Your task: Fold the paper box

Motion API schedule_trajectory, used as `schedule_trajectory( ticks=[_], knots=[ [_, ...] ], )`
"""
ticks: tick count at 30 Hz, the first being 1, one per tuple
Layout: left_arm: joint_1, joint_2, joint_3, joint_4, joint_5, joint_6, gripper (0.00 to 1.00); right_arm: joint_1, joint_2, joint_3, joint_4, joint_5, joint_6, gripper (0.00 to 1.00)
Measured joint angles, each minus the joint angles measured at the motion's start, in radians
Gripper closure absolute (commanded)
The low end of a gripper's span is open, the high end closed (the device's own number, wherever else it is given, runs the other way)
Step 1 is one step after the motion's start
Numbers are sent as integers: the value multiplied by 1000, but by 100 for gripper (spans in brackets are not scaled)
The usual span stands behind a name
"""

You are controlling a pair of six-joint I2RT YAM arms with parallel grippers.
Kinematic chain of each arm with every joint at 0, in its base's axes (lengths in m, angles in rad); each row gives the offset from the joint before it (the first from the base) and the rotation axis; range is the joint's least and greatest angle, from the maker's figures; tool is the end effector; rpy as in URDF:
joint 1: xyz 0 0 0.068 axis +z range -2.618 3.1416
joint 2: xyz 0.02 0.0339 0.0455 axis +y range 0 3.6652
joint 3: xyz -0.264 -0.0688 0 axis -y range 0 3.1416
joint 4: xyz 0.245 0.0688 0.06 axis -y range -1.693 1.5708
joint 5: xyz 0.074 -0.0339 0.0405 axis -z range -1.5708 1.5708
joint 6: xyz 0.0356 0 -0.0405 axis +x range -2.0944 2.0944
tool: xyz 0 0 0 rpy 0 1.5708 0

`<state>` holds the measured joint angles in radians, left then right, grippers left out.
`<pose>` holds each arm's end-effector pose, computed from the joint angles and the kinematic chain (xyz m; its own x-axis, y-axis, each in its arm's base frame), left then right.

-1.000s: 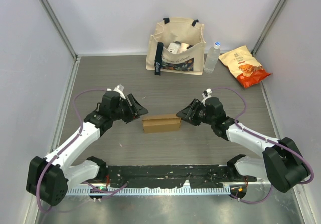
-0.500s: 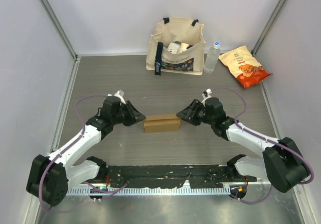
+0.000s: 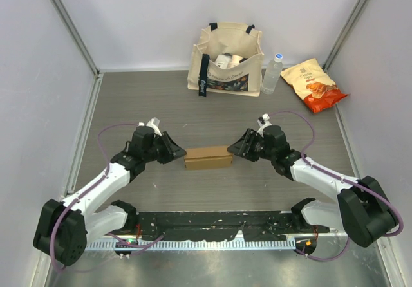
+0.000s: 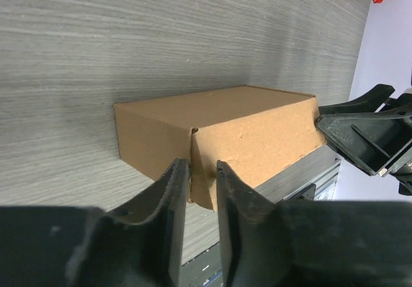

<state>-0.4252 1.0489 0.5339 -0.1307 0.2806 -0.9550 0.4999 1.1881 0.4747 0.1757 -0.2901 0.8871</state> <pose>0.1941 -0.0987 0.2088 -0.8047 -0.4967 -0.3253 -0.1022 0.6555 -0.7482 0.2047 0.1234 0.1881 -0.8072 0.4056 -0.4290 -0.0779 0.6471 0.7584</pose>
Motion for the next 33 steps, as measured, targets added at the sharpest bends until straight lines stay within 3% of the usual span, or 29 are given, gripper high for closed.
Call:
schedule_trajectory(
  ticks=[2,5,12,17,22,29,33],
  knots=[
    [0,-10,0,-17,-4,23,55,0,-5,5,-23,-4,-44,46],
    [0,-38,2,-71,-23,55,49,0,-12,37,-87,-11,-123,45],
    [0,-68,21,-108,-21,92,43,0,-12,62,-133,-51,-199,49],
    [0,-48,-20,-40,30,73,58,0,-11,61,-126,-69,-204,52],
    [0,-30,-53,6,57,57,65,0,-11,45,-100,-79,-204,56],
    [0,-11,-61,60,44,62,76,-5,18,43,-47,-85,-212,75],
    [0,7,-66,91,36,68,81,-19,37,32,-9,-90,-219,80]
  ],
)
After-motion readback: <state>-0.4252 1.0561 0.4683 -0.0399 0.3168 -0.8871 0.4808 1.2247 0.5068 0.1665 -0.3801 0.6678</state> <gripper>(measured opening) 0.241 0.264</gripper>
